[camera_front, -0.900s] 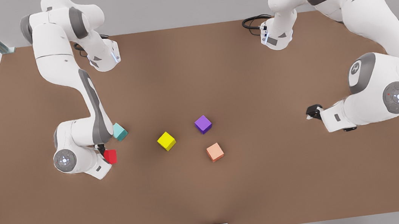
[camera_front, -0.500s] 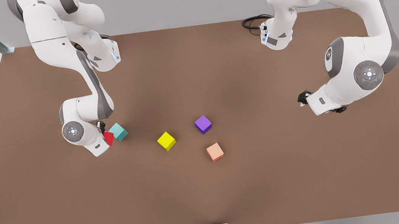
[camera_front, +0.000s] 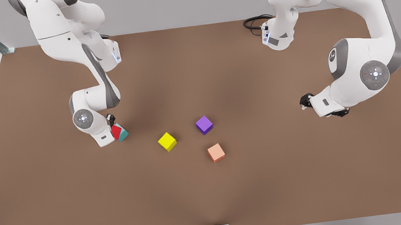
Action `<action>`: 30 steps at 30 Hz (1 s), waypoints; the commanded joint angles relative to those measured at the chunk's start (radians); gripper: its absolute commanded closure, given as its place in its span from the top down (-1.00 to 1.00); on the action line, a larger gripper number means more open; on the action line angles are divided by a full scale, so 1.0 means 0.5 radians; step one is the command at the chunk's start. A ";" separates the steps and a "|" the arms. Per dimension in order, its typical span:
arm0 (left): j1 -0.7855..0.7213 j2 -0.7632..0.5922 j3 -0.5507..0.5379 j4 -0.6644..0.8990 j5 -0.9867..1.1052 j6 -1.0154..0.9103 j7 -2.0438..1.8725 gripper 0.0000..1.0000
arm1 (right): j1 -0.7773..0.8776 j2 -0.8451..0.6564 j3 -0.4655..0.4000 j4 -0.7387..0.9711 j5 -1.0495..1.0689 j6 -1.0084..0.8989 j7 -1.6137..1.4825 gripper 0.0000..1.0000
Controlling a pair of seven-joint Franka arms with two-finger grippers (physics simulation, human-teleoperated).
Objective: Pick up red wooden cube and pass to hand red wooden cube and place in blue wooden cube
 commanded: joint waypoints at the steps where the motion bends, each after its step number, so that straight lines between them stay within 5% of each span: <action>1: -0.002 -0.002 -0.001 0.001 -0.001 -0.030 0.052 1.00 | -0.001 -0.004 0.003 -0.019 -0.024 0.109 0.460 -0.20; 10: 0.001 -0.002 -0.001 0.001 0.002 -0.045 0.052 1.00 | 0.018 -0.010 0.003 -0.047 0.034 0.109 0.463 -0.16; 11: 0.001 -0.002 -0.001 0.004 -0.001 -0.045 0.052 1.00 | 0.018 -0.010 0.003 -0.047 0.034 0.109 0.463 0.08; 12: -0.002 -0.002 -0.001 0.001 0.002 -0.045 0.052 1.00 | 0.018 -0.004 0.003 -0.047 0.034 0.109 0.488 1.00; 30: 0.007 -0.002 0.002 0.007 0.008 -0.107 0.056 1.00 | 0.039 -0.105 0.033 0.005 0.031 -0.044 0.488 1.00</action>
